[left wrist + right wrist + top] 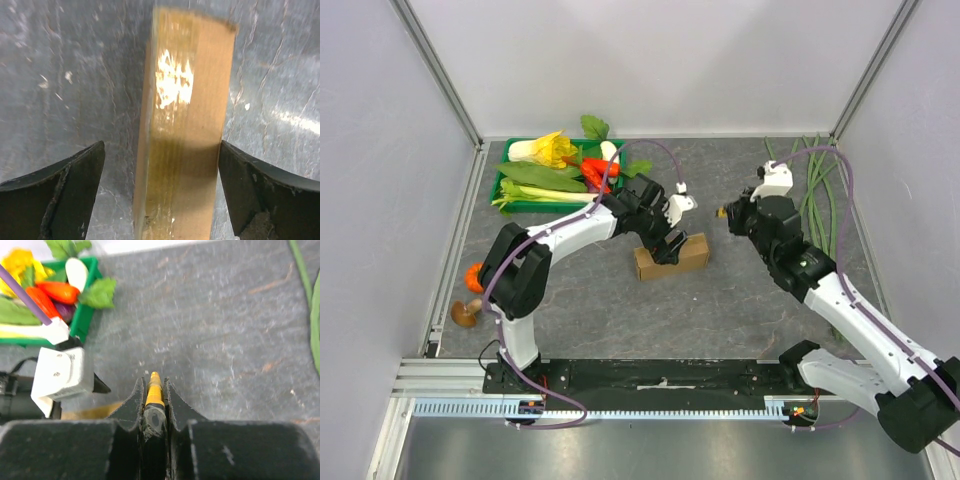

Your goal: Unpack the express box

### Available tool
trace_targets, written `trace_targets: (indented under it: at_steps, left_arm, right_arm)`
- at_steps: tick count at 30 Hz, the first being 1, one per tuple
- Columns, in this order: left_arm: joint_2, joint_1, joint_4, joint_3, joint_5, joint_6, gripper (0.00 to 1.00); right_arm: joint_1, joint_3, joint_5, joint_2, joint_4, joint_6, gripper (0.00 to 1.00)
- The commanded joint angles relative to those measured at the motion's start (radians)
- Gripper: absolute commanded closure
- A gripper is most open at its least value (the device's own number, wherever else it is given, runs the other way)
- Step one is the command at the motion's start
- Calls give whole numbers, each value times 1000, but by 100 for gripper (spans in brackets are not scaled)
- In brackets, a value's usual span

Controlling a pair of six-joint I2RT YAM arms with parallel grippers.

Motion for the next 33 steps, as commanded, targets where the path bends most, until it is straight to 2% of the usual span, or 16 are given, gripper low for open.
trace_targets:
  at_steps: [1, 5, 8, 12, 15, 16, 20, 23, 25, 28, 31, 32, 33]
  left_arm:
    - [-93, -2, 51, 102, 55, -51, 2]
    - [-154, -2, 89, 110, 71, -80, 2]
    - [-223, -2, 148, 80, 22, -117, 1]
    - [-364, -3, 286, -6, -196, -189, 1]
    - [-473, -2, 404, -114, -346, -246, 1]
    - [-487, -2, 413, -143, -371, -265, 1]
    - [-498, 1, 352, -149, -347, -328, 0]
    - [-498, 0, 312, -170, -235, -397, 0]
    - [-530, 0, 359, -238, -227, -471, 0]
    - [-588, 0, 433, -341, -209, -517, 0]
    - [-628, 0, 465, -401, -215, -530, 0]
    - [-633, 0, 461, -408, -234, -533, 0]
    - [-636, 0, 456, -416, -254, -537, 0]
  right_arm:
    - [-16, 136, 71, 47, -4, -60, 100]
    - [-45, 225, 14, 150, -2, -74, 100]
    - [-88, 281, -82, 260, 1, -48, 100]
    - [-175, 303, -283, 397, 91, 30, 98]
    - [-234, 302, -461, 501, 232, 123, 95]
    - [-245, 308, -568, 535, 292, 148, 95]
    - [-281, 352, -748, 708, 401, 296, 90]
    - [-312, 346, -822, 834, 513, 389, 85]
    - [-326, 340, -816, 897, 548, 426, 79]
    - [-335, 346, -765, 932, 515, 398, 72]
    - [-340, 352, -690, 937, 429, 362, 61]
    - [-343, 355, -631, 934, 371, 354, 52]
    - [-346, 354, -607, 931, 345, 351, 47]
